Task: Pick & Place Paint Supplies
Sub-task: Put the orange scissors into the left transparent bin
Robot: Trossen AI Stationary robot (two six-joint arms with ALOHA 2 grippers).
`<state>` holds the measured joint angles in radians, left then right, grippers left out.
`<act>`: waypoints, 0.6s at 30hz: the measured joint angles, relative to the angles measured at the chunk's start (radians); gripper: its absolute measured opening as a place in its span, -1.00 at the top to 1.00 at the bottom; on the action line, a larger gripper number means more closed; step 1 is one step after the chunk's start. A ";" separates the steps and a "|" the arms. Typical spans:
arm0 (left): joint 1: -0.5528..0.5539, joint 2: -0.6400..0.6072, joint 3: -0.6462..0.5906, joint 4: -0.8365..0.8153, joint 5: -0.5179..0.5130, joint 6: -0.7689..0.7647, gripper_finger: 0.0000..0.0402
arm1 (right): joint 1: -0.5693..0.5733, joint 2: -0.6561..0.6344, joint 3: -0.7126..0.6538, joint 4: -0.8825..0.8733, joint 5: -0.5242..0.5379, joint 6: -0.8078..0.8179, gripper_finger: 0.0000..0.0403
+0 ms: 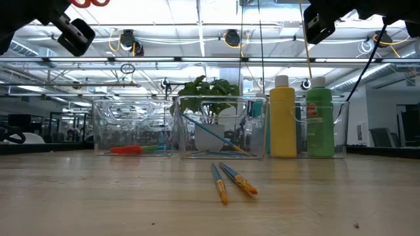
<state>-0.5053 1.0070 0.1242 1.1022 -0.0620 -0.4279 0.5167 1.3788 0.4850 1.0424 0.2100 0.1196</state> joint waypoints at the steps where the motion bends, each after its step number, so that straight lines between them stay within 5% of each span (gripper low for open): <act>1: 0.000 0.000 0.000 0.008 -0.001 0.002 0.91 | 0.000 0.000 0.000 0.000 0.000 0.000 0.22; 18: 0.000 0.001 0.002 -0.003 -0.188 0.031 0.94 | 0.000 0.000 0.000 0.000 -0.001 0.000 0.22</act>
<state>-0.5056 1.0077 0.1261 1.0989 -0.2499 -0.3973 0.5167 1.3788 0.4852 1.0420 0.2095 0.1196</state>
